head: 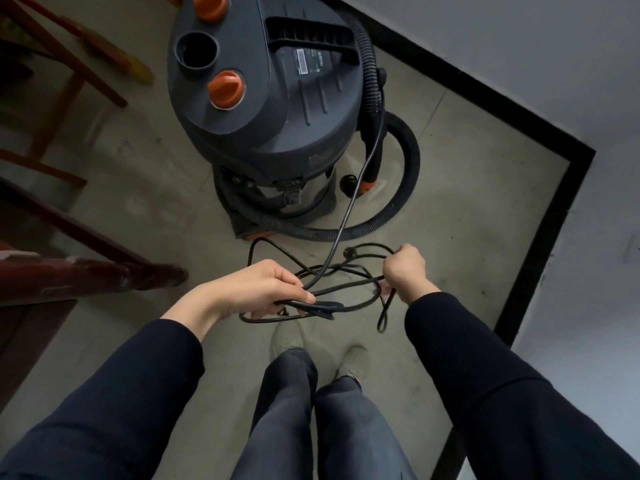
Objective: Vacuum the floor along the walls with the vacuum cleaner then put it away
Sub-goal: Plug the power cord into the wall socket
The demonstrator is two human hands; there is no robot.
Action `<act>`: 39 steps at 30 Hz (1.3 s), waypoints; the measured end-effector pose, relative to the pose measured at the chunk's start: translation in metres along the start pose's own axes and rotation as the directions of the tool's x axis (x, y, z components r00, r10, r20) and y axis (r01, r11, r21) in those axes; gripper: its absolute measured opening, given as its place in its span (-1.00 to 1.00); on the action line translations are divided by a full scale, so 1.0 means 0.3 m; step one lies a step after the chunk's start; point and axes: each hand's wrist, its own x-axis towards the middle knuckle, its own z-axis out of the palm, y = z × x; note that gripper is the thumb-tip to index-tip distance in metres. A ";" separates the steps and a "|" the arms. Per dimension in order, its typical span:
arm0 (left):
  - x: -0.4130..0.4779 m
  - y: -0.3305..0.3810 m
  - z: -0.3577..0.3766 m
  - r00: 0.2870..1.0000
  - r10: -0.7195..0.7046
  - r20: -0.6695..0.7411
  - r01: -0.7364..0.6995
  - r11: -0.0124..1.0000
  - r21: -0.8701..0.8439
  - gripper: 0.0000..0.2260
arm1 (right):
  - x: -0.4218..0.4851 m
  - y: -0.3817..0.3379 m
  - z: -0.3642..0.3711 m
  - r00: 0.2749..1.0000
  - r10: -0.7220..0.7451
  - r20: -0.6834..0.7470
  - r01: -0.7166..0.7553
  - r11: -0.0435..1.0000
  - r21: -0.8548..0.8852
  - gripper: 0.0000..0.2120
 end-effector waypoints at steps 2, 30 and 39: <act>0.002 0.003 0.001 1.000 0.002 0.004 -0.002 1.000 -0.011 -0.74 | 0.020 0.007 0.007 0.991 -0.021 -0.130 0.028 0.998 0.051 -0.73; 0.031 -0.045 -0.191 0.749 0.074 -0.659 0.624 0.257 0.738 -0.87 | 0.090 0.256 -0.428 0.737 -0.642 0.211 0.259 -0.020 -0.966 -0.66; -0.014 -0.168 -0.103 0.774 -0.092 -0.627 0.351 0.886 0.303 -0.66 | 0.088 0.230 -0.353 0.763 -0.567 0.310 0.398 0.035 -0.917 -0.65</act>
